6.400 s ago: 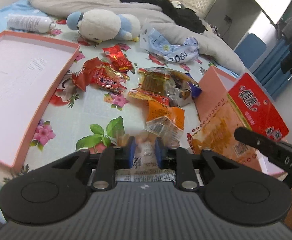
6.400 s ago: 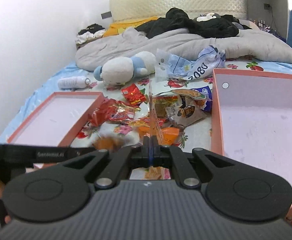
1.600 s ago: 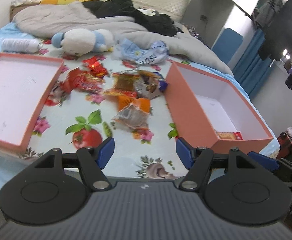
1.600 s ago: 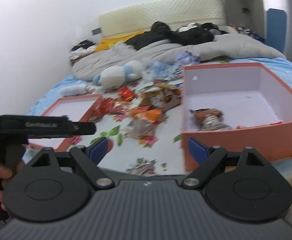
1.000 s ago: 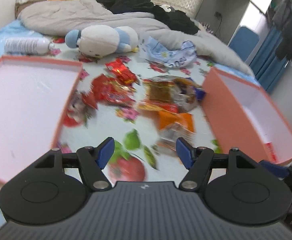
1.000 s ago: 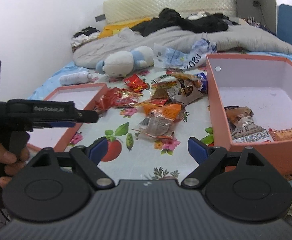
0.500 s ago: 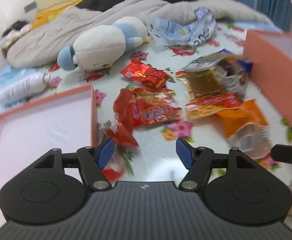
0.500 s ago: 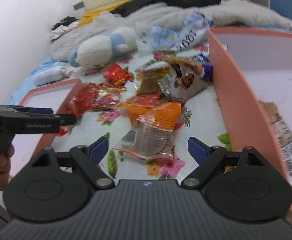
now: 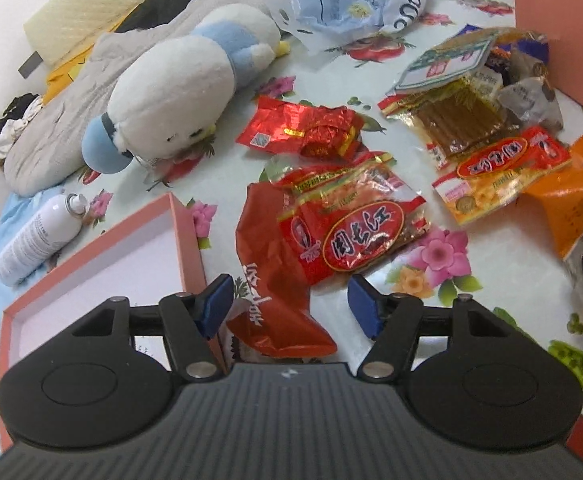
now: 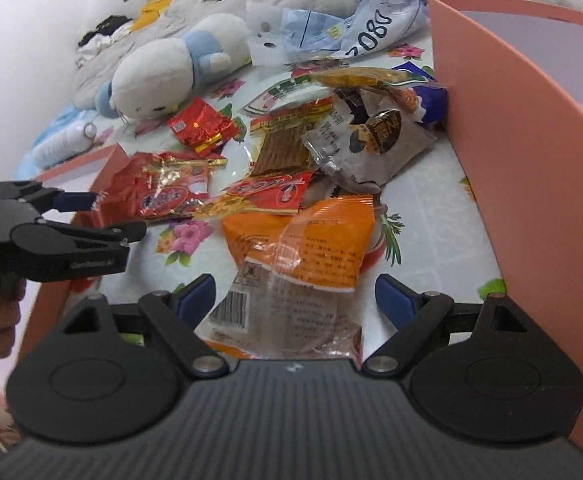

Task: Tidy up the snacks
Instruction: 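Grasp the red wrapper with the left gripper while the right grasps the orange chip bag, then carry both held snacks over the deep pink box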

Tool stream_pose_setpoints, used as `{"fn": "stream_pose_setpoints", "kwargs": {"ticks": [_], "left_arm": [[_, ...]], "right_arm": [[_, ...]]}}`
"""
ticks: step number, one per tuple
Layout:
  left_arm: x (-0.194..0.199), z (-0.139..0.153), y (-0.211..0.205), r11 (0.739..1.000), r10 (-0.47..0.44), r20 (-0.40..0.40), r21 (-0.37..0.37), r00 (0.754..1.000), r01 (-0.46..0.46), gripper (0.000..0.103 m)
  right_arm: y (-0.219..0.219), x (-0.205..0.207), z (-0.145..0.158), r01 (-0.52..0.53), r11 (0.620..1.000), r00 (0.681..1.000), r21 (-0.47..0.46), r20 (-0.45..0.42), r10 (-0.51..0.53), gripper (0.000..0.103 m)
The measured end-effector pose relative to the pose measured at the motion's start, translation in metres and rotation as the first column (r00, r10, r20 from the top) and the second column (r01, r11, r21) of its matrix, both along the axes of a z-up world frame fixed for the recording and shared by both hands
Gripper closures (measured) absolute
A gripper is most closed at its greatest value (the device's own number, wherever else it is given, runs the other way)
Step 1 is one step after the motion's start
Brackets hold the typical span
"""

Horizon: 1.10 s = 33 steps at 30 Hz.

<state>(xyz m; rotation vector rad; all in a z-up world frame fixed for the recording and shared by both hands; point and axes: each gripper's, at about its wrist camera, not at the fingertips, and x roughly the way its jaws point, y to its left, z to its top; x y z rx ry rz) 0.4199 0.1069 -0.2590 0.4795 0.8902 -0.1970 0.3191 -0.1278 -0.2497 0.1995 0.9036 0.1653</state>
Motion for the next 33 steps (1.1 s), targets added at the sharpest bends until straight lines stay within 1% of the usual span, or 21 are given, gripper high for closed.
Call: {"fn": "stream_pose_setpoints", "kwargs": {"ticks": [1,3,4,6,7,9,10,12,15,18,23,26,33], "left_arm": [[0.001,0.0,0.001,1.0,0.003,-0.005,-0.013,1.0,-0.003,0.04],[0.003,0.0,0.005,0.999,0.014,-0.021,-0.04,1.0,-0.015,0.057],[0.004,0.0,0.006,0.999,0.019,-0.025,-0.042,1.0,-0.02,0.061],[0.003,0.0,0.008,0.998,0.021,-0.032,-0.052,0.999,-0.023,0.066],[0.002,0.0,0.009,0.998,0.026,-0.035,-0.06,0.999,-0.028,0.067],[-0.001,0.001,0.012,0.996,0.04,-0.042,-0.08,0.998,-0.043,0.069],[-0.003,0.003,0.013,0.995,0.051,-0.046,-0.089,0.998,-0.054,0.069],[-0.007,0.006,0.016,0.991,0.074,-0.056,-0.11,0.996,-0.08,0.071],[-0.02,0.013,0.019,0.982,0.115,-0.056,-0.147,0.992,-0.122,0.072],[-0.037,0.019,0.021,0.966,0.163,-0.045,-0.196,0.986,-0.169,0.073],[-0.075,0.031,0.022,0.918,0.235,-0.064,-0.312,0.97,-0.243,0.077],[-0.1,0.043,0.016,0.906,0.255,-0.052,-0.335,0.965,-0.258,0.079],[-0.156,0.063,0.009,0.851,0.32,-0.055,-0.421,0.946,-0.313,0.087]], "right_arm": [[0.002,0.001,-0.001,-0.008,1.0,1.0,-0.009,-0.002,0.008,0.015],[0.006,0.002,-0.004,-0.019,0.999,1.0,-0.033,0.002,0.019,0.015],[0.009,0.003,-0.004,-0.024,0.999,1.0,-0.045,0.006,0.025,0.015],[0.013,0.003,-0.005,-0.037,0.997,0.999,-0.067,0.006,0.037,0.016],[0.015,0.003,-0.006,-0.043,0.997,0.999,-0.07,0.005,0.044,0.017],[0.017,0.002,-0.005,-0.046,0.995,0.999,-0.089,0.009,0.047,0.026],[0.018,0.002,-0.004,-0.048,0.994,0.999,-0.093,0.005,0.049,0.028],[0.016,0.002,-0.001,-0.047,0.996,0.999,-0.081,-0.009,0.046,0.035],[0.015,-0.003,0.004,-0.06,0.994,0.998,-0.087,-0.009,0.059,0.04],[0.01,-0.013,0.009,-0.063,0.994,0.998,-0.085,0.002,0.064,0.042],[0.003,-0.039,0.022,-0.058,0.996,0.998,-0.073,0.029,0.06,0.042],[-0.002,-0.055,0.032,-0.051,0.997,0.998,-0.049,0.043,0.054,0.042],[-0.014,-0.094,0.063,-0.055,0.998,0.992,-0.034,0.111,0.059,0.042]]}}
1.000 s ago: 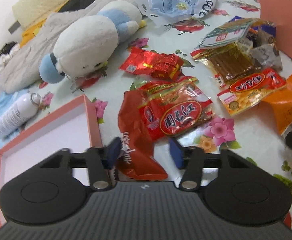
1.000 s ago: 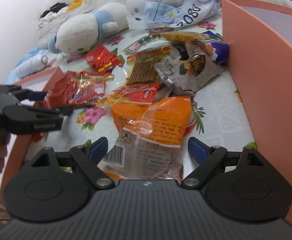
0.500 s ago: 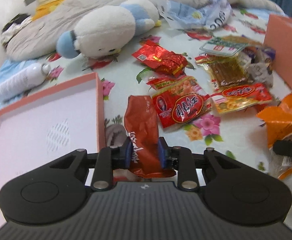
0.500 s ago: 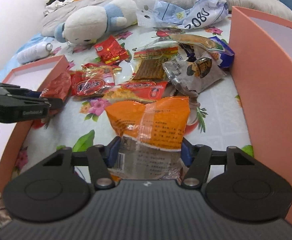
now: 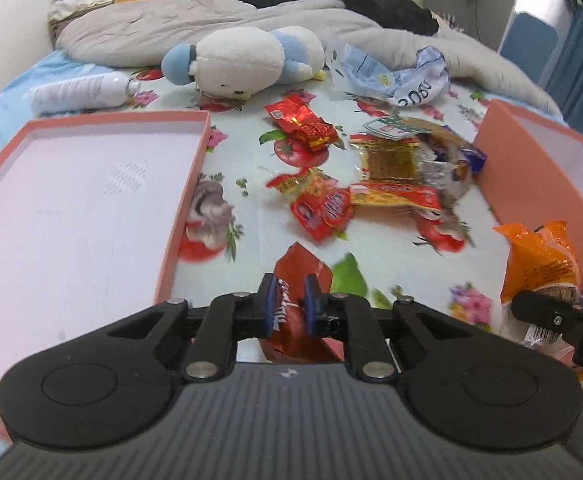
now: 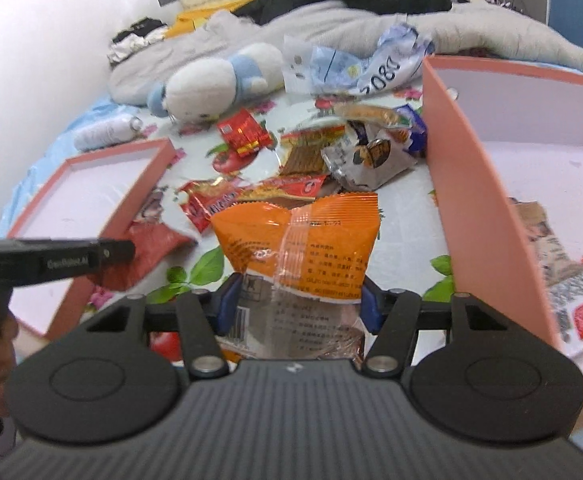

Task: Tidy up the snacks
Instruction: 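Carry both held snacks over the deep pink box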

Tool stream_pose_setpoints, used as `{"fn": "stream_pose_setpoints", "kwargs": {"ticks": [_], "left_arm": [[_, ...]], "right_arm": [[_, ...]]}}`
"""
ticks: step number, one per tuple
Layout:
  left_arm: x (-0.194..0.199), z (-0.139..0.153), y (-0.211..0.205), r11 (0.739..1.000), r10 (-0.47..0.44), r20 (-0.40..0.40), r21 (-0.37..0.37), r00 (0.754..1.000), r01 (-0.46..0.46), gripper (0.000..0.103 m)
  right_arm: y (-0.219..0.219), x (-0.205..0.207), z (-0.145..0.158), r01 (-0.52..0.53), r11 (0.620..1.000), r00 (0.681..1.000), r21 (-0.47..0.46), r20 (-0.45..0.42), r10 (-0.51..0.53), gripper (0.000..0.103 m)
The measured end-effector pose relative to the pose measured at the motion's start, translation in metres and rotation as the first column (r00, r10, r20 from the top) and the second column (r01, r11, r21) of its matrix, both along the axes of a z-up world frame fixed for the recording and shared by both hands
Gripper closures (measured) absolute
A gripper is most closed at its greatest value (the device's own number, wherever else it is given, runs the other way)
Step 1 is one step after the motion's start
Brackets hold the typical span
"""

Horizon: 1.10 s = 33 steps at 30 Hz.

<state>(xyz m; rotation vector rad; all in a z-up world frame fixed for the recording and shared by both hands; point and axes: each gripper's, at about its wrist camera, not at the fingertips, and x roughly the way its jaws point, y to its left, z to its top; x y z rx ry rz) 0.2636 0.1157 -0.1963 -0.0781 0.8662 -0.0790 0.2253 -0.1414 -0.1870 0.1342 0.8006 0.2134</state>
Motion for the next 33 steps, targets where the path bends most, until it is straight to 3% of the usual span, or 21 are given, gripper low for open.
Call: {"fn": "stream_pose_setpoints", "kwargs": {"ticks": [8,14,33], "left_arm": [[-0.053,-0.003,-0.014,0.995,0.061,-0.013,-0.079,0.998,-0.062,0.089],[-0.077,0.007,-0.029,0.986,0.061,0.005,-0.155,0.998,-0.06,0.09],[-0.116,0.111,-0.083,0.974,-0.005,0.208,-0.219,0.978,0.052,0.09]], "right_arm": [[-0.014,-0.044,0.012,-0.041,0.999,0.999,0.012,-0.001,0.041,0.042],[-0.026,-0.059,0.016,-0.053,0.998,0.999,0.024,-0.001,0.053,0.042],[-0.07,-0.091,0.079,-0.016,0.999,0.99,0.046,0.142,0.009,0.042]]}}
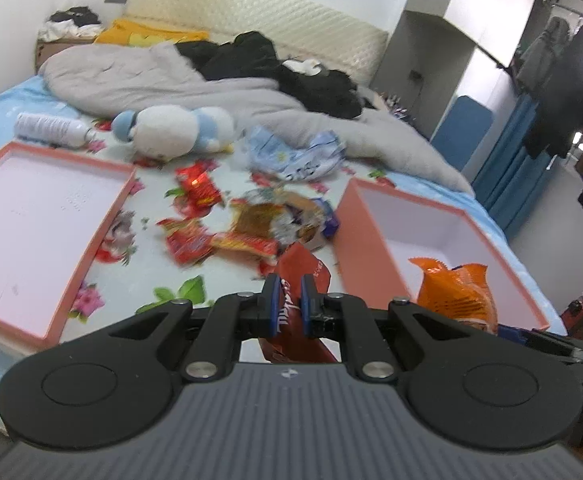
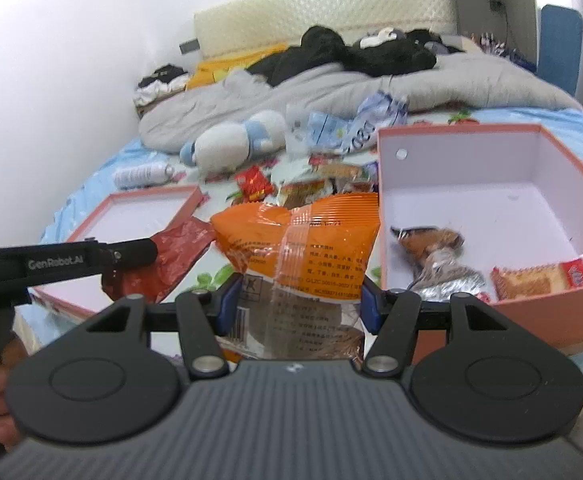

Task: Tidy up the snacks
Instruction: 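Carry both held snacks over the deep pink box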

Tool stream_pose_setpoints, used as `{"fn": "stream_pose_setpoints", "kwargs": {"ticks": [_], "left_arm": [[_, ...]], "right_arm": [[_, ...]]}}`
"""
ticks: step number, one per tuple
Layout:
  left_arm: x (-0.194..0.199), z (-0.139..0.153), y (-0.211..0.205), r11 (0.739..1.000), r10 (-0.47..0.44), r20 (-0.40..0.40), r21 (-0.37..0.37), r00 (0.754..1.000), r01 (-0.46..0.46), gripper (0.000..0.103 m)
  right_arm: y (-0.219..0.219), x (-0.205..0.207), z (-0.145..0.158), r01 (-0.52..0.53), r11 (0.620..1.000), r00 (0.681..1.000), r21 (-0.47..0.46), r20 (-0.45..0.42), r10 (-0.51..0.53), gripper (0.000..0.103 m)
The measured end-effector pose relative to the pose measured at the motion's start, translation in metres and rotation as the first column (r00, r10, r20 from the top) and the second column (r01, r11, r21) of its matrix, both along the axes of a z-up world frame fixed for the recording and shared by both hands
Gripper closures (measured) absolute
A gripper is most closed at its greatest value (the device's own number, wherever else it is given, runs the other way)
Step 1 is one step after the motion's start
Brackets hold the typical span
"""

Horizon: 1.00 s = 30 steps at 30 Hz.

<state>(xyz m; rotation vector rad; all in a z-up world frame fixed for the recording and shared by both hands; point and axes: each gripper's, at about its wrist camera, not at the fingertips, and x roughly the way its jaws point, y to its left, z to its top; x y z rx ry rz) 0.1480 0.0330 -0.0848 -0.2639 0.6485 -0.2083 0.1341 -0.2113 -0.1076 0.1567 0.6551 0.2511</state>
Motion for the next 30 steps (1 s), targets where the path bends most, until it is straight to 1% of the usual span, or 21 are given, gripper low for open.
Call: {"fn": "stream_pose_setpoints", "kwargs": {"ticks": [3,9,12,14,19,24,26,30], "left_arm": [[0.001,0.01,-0.012,1.0,-0.027,0.02,0.004,0.999,0.027,0.09],[0.007,0.023,-0.04,0.995,-0.1,0.049,-0.01,0.994,0.101,0.09],[0.016,0.027,-0.06,0.987,-0.158,0.043,-0.017,0.986,0.159,0.09],[0.021,0.03,-0.074,0.982,-0.187,0.053,-0.019,0.981,0.189,0.09],[0.037,0.037,-0.115,0.968,-0.251,0.073,0.013,0.965,0.25,0.09],[0.066,0.036,-0.148,0.957,-0.289,0.06,0.033,0.956,0.287,0.09],[0.077,0.037,-0.162,0.95,-0.31,0.061,0.061,0.949,0.306,0.09],[0.102,0.039,-0.19,0.931,-0.351,0.057,0.125,0.934,0.343,0.09]], "right_arm": [[-0.009,-0.003,0.005,0.02,1.0,1.0,-0.012,0.023,-0.02,0.042],[-0.037,-0.01,0.011,0.087,0.996,0.995,-0.008,0.042,-0.086,0.042],[-0.053,-0.012,0.01,0.124,0.992,0.991,-0.005,0.045,-0.123,0.042],[-0.062,-0.011,0.009,0.135,0.991,0.99,-0.005,0.041,-0.135,0.042],[-0.087,-0.004,0.009,0.183,0.983,0.982,-0.014,0.053,-0.182,0.042],[-0.113,0.015,0.008,0.231,0.973,0.972,-0.013,0.035,-0.23,0.042],[-0.124,0.026,0.011,0.241,0.97,0.97,0.0,0.031,-0.241,0.042],[-0.144,0.05,0.013,0.248,0.968,0.968,-0.021,0.027,-0.248,0.042]]}}
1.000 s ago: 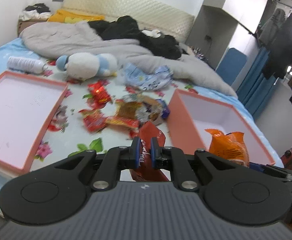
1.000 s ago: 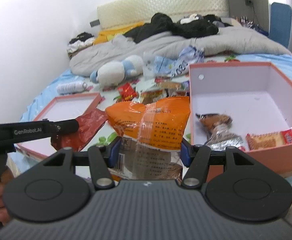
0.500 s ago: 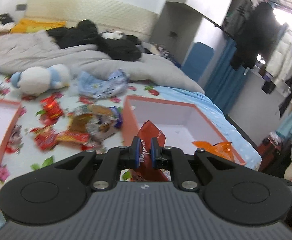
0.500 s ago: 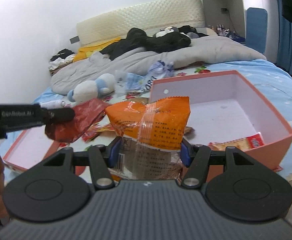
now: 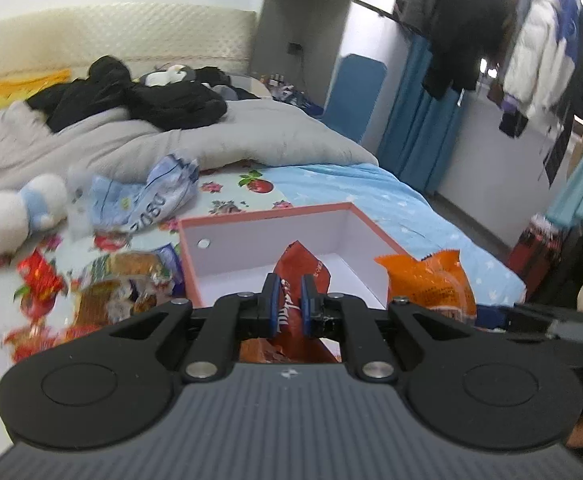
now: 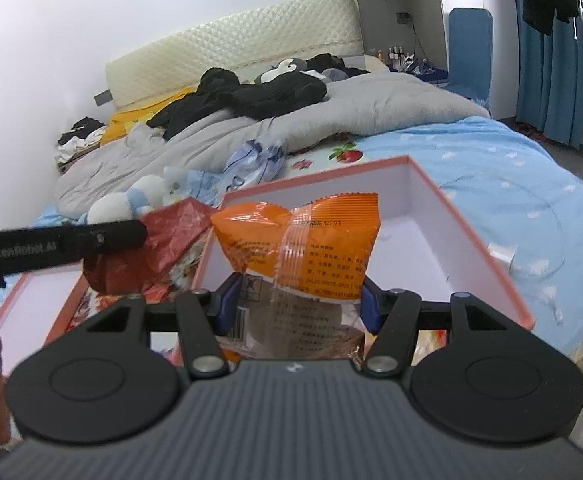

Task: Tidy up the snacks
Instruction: 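Carry both held snacks over the deep pink box, then open both grippers to drop the snacks into the deep box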

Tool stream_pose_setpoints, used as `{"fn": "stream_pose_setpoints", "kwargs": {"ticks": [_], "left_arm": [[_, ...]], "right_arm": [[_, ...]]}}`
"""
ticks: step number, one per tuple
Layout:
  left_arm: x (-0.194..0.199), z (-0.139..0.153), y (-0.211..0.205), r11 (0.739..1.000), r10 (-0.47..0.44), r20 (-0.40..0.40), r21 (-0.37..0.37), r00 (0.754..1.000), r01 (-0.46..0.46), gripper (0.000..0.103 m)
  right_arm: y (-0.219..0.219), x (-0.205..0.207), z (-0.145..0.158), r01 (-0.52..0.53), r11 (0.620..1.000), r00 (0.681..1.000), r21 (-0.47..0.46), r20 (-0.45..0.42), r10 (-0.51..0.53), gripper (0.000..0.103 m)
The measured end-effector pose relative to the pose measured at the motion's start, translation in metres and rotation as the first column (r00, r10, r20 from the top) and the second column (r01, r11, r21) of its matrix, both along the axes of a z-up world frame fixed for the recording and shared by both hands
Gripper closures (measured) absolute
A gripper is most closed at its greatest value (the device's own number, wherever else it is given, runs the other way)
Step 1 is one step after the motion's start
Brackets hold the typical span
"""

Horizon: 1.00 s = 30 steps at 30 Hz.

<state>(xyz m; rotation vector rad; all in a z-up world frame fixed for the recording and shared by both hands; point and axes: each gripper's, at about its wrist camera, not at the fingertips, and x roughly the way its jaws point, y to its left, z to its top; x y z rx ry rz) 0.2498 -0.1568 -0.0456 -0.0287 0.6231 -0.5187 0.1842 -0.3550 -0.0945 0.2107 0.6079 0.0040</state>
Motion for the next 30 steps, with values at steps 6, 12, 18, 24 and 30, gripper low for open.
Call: {"fn": "stream_pose_setpoints", "kwargs": {"ticks": [6,12,18,24,30], "left_arm": [[0.045,-0.005,-0.037,0.999,-0.019,-0.029,0.031,0.999,0.019,0.09],[0.093,-0.035,-0.053,0.998,0.039,-0.141,0.047,0.989,-0.033,0.09],[0.108,-0.06,-0.056,0.996,0.066,-0.212,0.076,0.975,-0.051,0.09],[0.103,-0.061,-0.055,0.996,0.06,-0.217,0.079,0.974,-0.044,0.089],[0.087,-0.046,-0.044,0.996,0.063,-0.165,0.07,0.984,-0.052,0.051]], "right_arm": [[-0.027,0.037,-0.011,0.005,1.0,0.999,0.006,-0.047,-0.005,0.042],[-0.036,0.075,-0.036,-0.042,0.999,0.99,0.007,-0.134,0.043,0.042],[-0.037,0.094,-0.055,-0.058,0.998,0.979,0.006,-0.196,0.058,0.042],[-0.039,0.093,-0.059,-0.052,0.999,0.977,0.009,-0.207,0.053,0.04],[-0.037,0.084,-0.053,-0.069,0.998,0.98,-0.014,-0.191,0.065,0.021]]}}
